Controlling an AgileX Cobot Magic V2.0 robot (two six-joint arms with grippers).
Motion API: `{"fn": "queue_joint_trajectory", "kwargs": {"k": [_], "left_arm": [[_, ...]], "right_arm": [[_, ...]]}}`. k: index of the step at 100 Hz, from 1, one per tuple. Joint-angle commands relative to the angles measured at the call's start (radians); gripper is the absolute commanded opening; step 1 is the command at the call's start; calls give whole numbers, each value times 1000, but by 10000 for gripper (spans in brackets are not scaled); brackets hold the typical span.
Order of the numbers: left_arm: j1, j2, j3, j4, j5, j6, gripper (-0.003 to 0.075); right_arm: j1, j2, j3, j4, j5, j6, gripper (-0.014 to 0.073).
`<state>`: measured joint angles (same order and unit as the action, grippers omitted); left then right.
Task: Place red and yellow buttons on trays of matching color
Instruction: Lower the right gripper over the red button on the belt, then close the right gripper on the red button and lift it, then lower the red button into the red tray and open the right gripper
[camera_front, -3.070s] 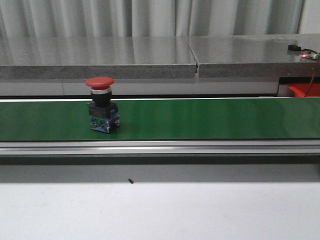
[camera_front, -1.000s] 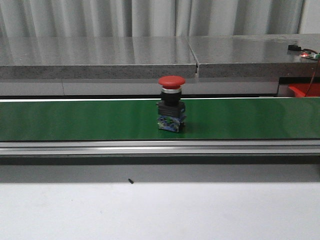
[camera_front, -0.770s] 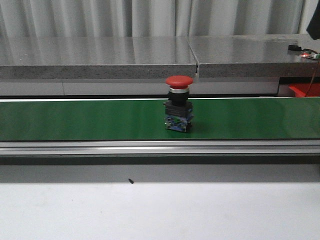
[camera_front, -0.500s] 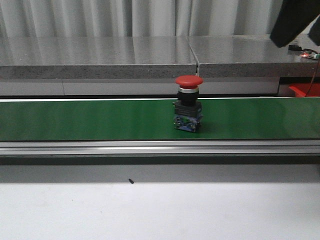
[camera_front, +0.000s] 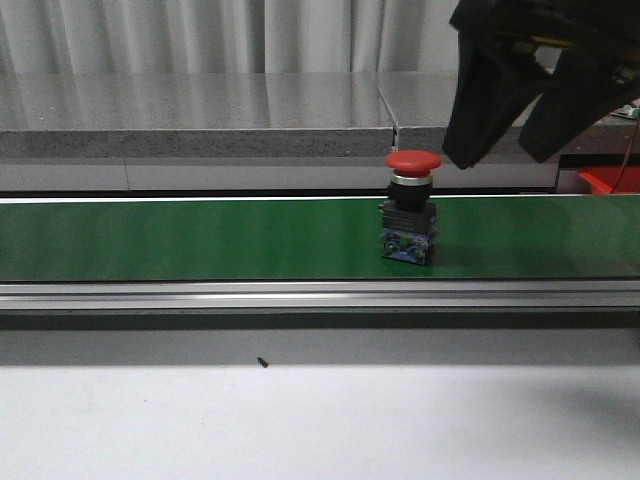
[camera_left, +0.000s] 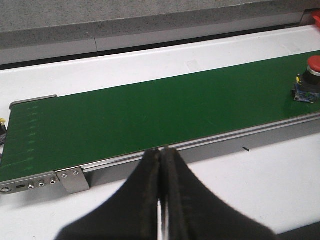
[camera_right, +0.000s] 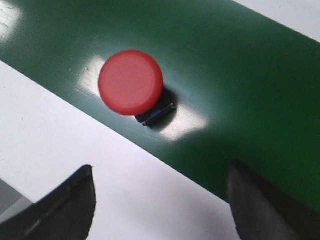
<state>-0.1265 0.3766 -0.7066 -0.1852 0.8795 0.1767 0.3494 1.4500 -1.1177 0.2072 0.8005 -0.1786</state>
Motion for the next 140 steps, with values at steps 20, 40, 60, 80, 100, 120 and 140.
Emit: {"fn": "queue_joint_trajectory", "kwargs": {"k": [20,40,60,80,100,120,140], "left_arm": [[-9,8,-26,-20,-70,-10,-19],[-9,8,-26,-20,-70,-10,-19],[-9,8,-26,-20,-70,-10,-19],[-9,8,-26,-20,-70,-10,-19],[-9,8,-26,-20,-70,-10,-19],[-9,8,-26,-20,-70,-10,-19],[-9,8,-26,-20,-70,-10,-19]], "right_arm": [[1,59,-78,3,-89,2,550],[1,144,-124,4,-84,1,550],[4,157,-133,2,-89,1,424],[4,156,-133,2,-78,1,174],[-27,137,-133,4,-54,5,139],[-147,70,-136,-9,-60,54,139],[-356,30,-167,-72,-45,87,139]]}}
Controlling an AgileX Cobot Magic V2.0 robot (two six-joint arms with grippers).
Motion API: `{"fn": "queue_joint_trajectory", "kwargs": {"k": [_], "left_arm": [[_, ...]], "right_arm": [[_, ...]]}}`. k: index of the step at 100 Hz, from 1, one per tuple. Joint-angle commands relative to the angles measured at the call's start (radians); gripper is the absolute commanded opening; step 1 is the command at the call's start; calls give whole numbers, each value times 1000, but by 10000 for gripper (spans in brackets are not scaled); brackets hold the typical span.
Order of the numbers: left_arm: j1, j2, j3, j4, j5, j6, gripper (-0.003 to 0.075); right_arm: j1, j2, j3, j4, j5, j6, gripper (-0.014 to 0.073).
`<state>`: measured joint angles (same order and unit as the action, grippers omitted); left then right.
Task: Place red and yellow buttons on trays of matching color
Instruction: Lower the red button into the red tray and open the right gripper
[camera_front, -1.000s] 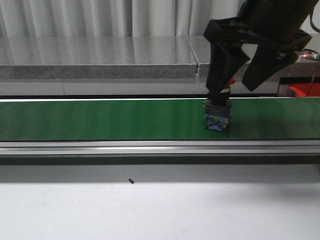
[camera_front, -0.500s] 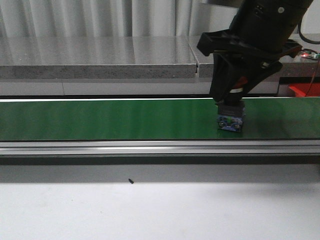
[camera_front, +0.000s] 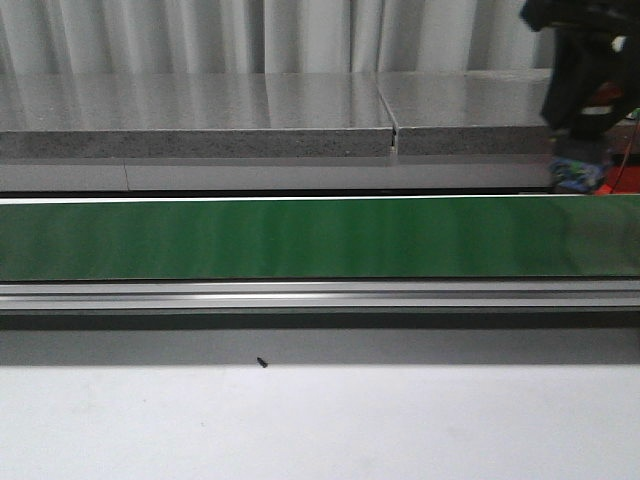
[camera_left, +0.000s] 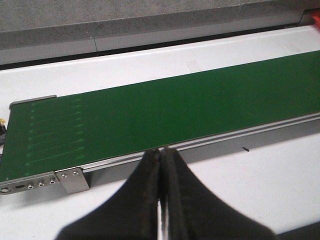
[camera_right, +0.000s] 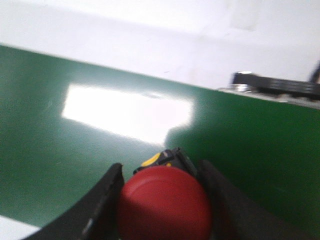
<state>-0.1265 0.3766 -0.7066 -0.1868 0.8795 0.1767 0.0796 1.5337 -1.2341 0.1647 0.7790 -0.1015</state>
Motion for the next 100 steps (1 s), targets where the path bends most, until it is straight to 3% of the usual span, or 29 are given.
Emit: {"fn": "queue_joint_trajectory", "kwargs": {"k": [1,23,42,100], "left_arm": [[-9,8,-26,-19,-70,-10,-19],[-9,8,-26,-19,-72,-10,-19],[-9,8,-26,-19,-72,-10,-19],[-9,8,-26,-19,-72,-10,-19]], "right_arm": [[-87,-54,-52,-32,-24,10,139],[-292,-33,-122,-39,-28,10,139],[-408,33,-174,-37,-37,10,139],[-419,336,-290,60,-155,6,139]]}}
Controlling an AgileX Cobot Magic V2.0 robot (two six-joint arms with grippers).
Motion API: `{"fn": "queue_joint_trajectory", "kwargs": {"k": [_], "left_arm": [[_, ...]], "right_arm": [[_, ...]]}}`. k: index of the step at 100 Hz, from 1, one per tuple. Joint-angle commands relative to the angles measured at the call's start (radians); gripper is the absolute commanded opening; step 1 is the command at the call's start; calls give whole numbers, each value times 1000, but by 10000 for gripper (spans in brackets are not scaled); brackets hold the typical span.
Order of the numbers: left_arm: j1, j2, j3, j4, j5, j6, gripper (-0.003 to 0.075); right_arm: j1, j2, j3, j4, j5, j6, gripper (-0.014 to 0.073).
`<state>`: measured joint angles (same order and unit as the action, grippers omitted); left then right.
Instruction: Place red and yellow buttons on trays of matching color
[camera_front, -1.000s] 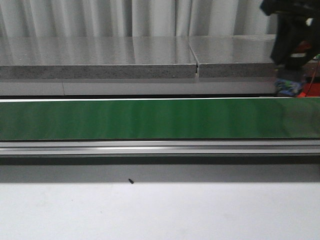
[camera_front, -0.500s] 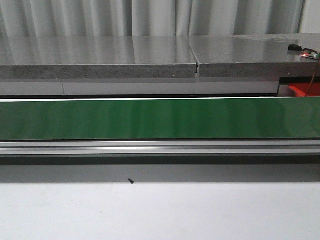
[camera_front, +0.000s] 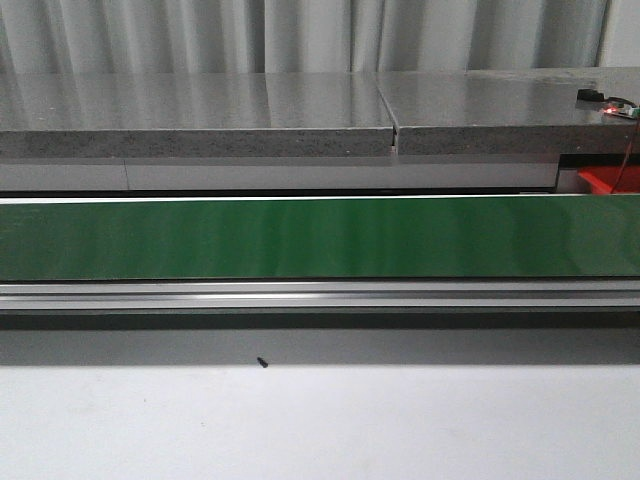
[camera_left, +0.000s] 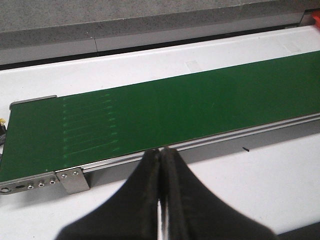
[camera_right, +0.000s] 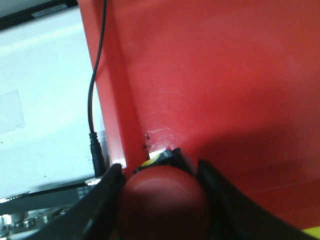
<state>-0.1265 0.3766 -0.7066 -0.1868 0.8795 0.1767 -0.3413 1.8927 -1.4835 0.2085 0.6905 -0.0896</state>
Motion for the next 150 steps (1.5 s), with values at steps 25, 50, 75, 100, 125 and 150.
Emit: {"fn": "queue_joint_trajectory", "kwargs": {"k": [25,50,75,100,125,150], "left_arm": [[-9,8,-26,-19,-72,-10,-19],[-9,8,-26,-19,-72,-10,-19],[-9,8,-26,-19,-72,-10,-19],[-9,8,-26,-19,-72,-10,-19],[-9,8,-26,-19,-72,-10,-19],[-9,8,-26,-19,-72,-10,-19]], "right_arm": [[2,38,-41,12,-84,-6,139],[2,71,-41,9,-78,-6,143],[2,64,-42,7,-79,-6,435],[10,-20,-42,-71,-70,1,485],[102,-146,-39,-234,-24,-29,329],[225,-259,8,-233,-1,-22,-72]]}}
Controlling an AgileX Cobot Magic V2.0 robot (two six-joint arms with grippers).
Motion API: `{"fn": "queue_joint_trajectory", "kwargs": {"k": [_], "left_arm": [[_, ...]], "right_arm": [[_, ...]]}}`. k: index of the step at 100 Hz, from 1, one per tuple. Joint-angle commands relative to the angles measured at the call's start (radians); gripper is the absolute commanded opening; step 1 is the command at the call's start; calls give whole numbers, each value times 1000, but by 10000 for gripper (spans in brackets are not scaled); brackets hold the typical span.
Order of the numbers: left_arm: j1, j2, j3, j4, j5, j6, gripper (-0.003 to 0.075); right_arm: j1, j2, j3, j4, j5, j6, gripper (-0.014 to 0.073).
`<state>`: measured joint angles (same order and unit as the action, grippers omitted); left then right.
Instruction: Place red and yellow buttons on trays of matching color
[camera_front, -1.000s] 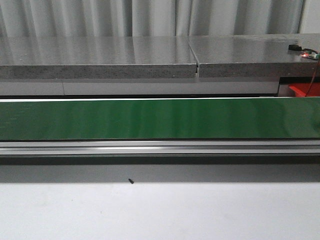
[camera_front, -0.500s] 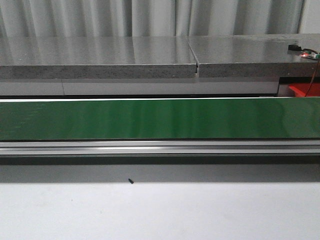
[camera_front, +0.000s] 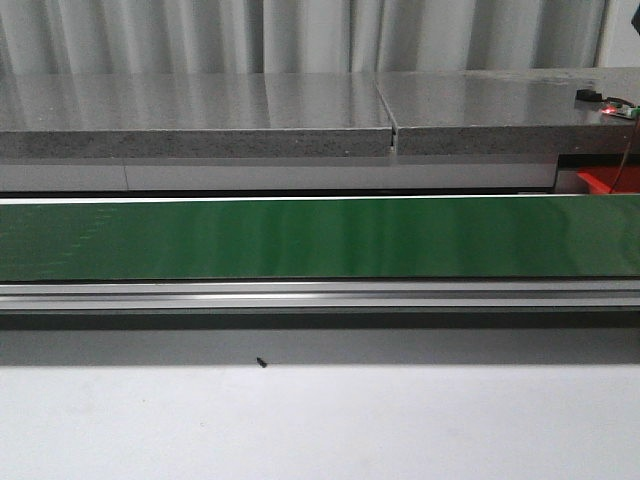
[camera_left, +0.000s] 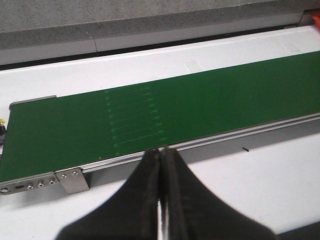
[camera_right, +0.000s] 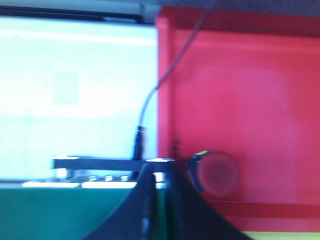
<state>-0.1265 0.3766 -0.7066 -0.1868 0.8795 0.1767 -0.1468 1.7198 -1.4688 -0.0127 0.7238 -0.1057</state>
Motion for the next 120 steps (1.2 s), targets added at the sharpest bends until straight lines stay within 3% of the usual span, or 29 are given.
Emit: {"fn": "queue_joint_trajectory", "kwargs": {"k": [1,42,120], "left_arm": [[-9,8,-26,-19,-72,-10,-19],[-9,8,-26,-19,-72,-10,-19],[-9,8,-26,-19,-72,-10,-19]], "right_arm": [[37,-93,-1,-12,-35,-4,-67],[167,-333,237,25,-71,20,-67],[178,-994,809,76,-90,35,-67]]}}
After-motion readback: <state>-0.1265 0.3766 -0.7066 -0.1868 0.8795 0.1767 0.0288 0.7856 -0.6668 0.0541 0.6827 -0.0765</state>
